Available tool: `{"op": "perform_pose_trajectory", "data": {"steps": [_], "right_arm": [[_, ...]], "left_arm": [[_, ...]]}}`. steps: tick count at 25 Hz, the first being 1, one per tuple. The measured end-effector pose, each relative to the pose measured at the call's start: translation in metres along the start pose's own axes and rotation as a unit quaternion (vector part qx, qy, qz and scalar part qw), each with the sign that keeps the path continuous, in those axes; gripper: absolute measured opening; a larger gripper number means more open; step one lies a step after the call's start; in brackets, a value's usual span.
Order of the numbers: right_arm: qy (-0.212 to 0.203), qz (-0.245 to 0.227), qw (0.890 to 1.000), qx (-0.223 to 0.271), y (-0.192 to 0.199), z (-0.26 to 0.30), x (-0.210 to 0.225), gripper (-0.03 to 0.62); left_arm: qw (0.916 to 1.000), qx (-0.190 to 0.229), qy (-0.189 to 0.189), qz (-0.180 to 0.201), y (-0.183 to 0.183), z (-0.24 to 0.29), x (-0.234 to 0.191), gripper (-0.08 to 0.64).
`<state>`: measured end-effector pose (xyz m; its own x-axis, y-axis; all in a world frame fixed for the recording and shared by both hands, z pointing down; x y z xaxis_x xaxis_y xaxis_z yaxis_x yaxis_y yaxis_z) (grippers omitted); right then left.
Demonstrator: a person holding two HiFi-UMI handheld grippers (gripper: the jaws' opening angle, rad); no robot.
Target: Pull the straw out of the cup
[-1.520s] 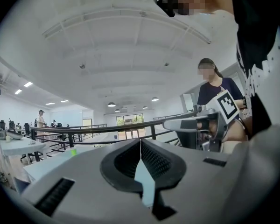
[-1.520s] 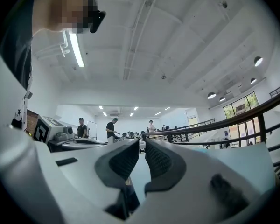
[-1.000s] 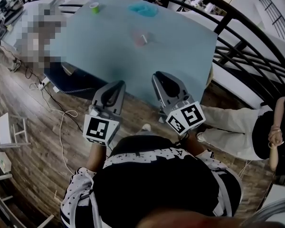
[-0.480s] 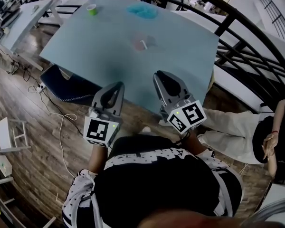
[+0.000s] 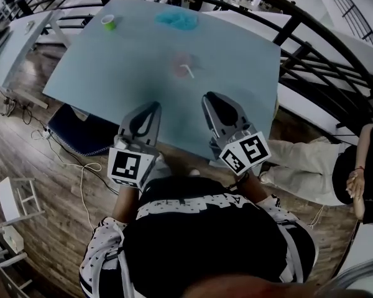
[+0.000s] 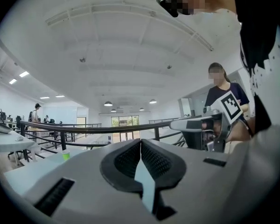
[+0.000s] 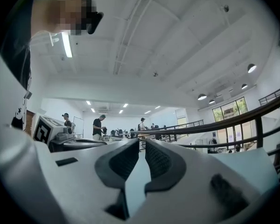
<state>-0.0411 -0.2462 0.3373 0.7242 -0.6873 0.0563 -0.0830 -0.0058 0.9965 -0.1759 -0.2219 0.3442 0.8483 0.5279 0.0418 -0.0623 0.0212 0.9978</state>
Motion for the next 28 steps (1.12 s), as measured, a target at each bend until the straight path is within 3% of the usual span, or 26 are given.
{"op": "perform_pose_trajectory", "data": {"steps": [13,28], "right_arm": [[0.065,-0.009,0.998,0.000,-0.008,0.047,-0.003,0.032],[0.100,-0.002,0.995,-0.011,0.018,0.106,-0.015,0.031]], "left_arm": [[0.9981,0.006,0.061,0.006,-0.009,0.022,-0.057,0.014],[0.9953,0.003,0.096,0.009,-0.004,0.036,-0.122,0.014]]}}
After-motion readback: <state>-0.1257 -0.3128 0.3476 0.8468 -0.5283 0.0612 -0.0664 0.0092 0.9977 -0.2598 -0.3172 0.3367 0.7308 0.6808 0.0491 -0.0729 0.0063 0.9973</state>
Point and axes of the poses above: the fingertips, and each gripper's own axes: z forward along the fingers, x to its right, y out of its underside, the point moved 2 cm from there along -z, backward along the fingers, and after that the axes turned 2 degrees about -z, right-handed, at the moved point
